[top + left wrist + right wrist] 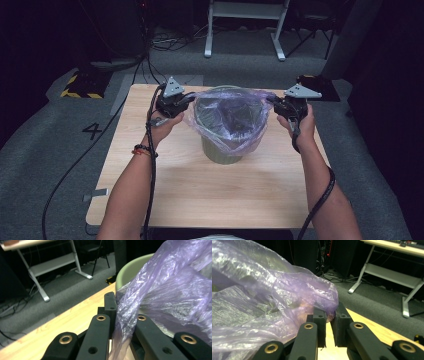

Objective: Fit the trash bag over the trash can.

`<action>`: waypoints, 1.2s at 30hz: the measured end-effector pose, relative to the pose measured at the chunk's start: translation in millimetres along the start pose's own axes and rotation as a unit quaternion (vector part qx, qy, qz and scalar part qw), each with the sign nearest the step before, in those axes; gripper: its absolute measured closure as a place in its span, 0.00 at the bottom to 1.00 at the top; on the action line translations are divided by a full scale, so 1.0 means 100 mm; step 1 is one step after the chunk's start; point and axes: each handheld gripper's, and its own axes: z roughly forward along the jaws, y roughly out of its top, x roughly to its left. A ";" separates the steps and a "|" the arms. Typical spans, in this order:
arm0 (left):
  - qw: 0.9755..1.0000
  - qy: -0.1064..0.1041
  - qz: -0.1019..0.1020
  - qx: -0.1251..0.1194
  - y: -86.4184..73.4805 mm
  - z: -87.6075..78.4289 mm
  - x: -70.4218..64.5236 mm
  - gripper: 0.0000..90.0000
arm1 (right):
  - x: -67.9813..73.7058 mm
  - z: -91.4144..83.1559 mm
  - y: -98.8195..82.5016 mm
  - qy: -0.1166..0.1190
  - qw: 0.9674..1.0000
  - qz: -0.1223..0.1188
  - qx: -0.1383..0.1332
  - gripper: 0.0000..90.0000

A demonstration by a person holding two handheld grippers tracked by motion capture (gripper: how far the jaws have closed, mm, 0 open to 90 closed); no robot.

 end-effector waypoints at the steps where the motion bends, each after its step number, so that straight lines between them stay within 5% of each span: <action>1: 1.000 0.001 -0.004 0.002 -0.02 0.03 0.01 0.97 | -0.01 0.01 -0.01 0.001 1.000 0.003 0.002 0.92; 14: 0.998 0.005 -0.030 0.050 -0.27 0.29 0.09 0.91 | -0.03 0.18 -0.16 0.007 0.999 0.016 0.028 0.92; 17: 0.998 0.004 -0.036 0.060 -0.32 0.31 0.09 0.85 | -0.03 0.19 -0.19 0.004 0.999 0.019 0.027 0.92; 19: 0.997 0.011 -0.037 0.062 -0.33 0.29 0.08 0.71 | -0.02 0.19 -0.20 0.006 0.999 0.019 0.028 0.90; 29: 0.999 0.010 -0.036 0.012 -0.37 -0.27 0.12 0.36 | -0.08 -0.03 -0.23 -0.007 1.000 0.003 0.025 0.64; 36: 0.999 -0.021 -0.022 -0.014 -0.38 -0.55 0.02 0.26 | -0.06 -0.28 -0.25 0.029 0.999 -0.012 0.013 0.51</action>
